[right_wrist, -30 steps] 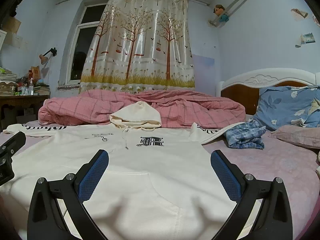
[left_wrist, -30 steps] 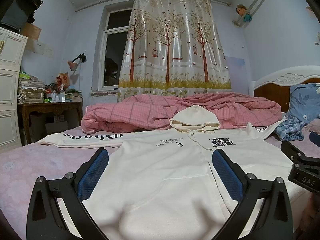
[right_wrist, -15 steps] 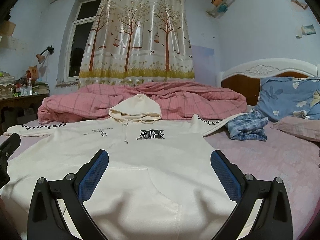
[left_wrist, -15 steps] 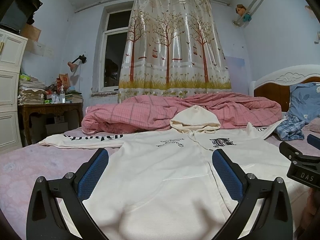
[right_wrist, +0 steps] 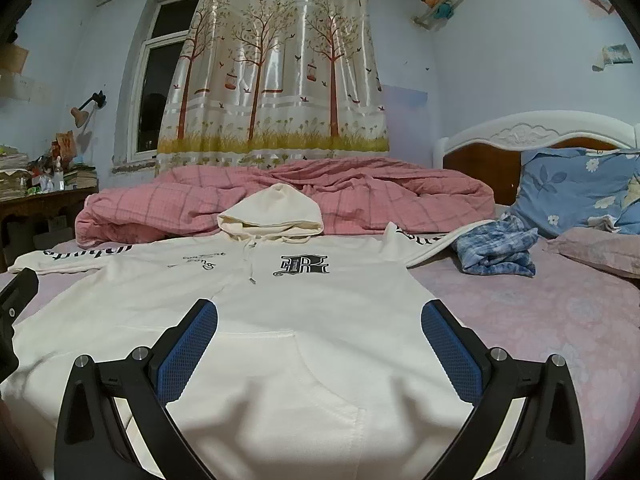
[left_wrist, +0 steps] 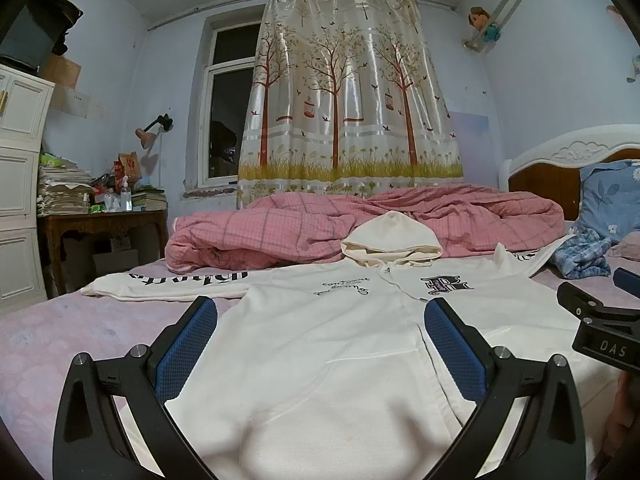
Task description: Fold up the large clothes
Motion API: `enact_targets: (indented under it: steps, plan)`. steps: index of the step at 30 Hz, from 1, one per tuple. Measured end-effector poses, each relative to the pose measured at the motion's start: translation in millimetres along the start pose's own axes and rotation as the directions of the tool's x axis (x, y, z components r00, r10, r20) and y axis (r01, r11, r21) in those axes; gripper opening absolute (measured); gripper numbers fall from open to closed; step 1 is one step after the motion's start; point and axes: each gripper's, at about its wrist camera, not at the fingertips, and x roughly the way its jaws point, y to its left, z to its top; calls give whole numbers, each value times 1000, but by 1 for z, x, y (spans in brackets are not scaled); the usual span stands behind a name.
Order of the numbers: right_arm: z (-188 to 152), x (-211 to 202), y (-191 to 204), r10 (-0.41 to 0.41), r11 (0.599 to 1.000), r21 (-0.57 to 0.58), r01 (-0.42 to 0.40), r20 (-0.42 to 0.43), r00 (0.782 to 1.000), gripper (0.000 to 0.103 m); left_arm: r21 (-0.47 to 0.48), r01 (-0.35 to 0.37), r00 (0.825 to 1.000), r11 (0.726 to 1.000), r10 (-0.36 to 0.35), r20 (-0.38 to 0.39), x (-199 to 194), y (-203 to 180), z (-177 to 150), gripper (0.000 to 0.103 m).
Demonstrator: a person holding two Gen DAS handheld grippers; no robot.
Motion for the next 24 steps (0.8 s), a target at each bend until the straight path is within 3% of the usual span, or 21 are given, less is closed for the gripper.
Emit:
enact_targets:
  steps: [12,14,15,16,18,20,24]
  plan:
    - [1,-1,1,-4,1000,1,4,12,1000,103,0,-1,1000,1000,1,7,0,-2,0,103]
    - [0,-1,1,-4,1000,-1,4,9,1000,103,-3,34,999,999,-34,4,0,-1,0,103]
    - [0,-2,1,-4,1000,2,3,9,1000,103,-4,48,999,999,-48,2,0,-1,1,101]
    - [0,-2,1,-4,1000,3,4,10,1000,103,-1,42,999,999,-42,-2,-2,-1,2,89]
    - [3,-6,0,26,1000,-9,-26,-22,999,102,15,51,998,999,-50,-27,-8,0,7,75]
    - [8,-19,4,97,992,-72,-101,-56,994,100,39,86,995,996,-84,-44,-23,5,10,75]
    - [11,-47,10,66,986,-151,-70,-27,997,100,94,94,995,991,-90,-48,-62,19,2,75]
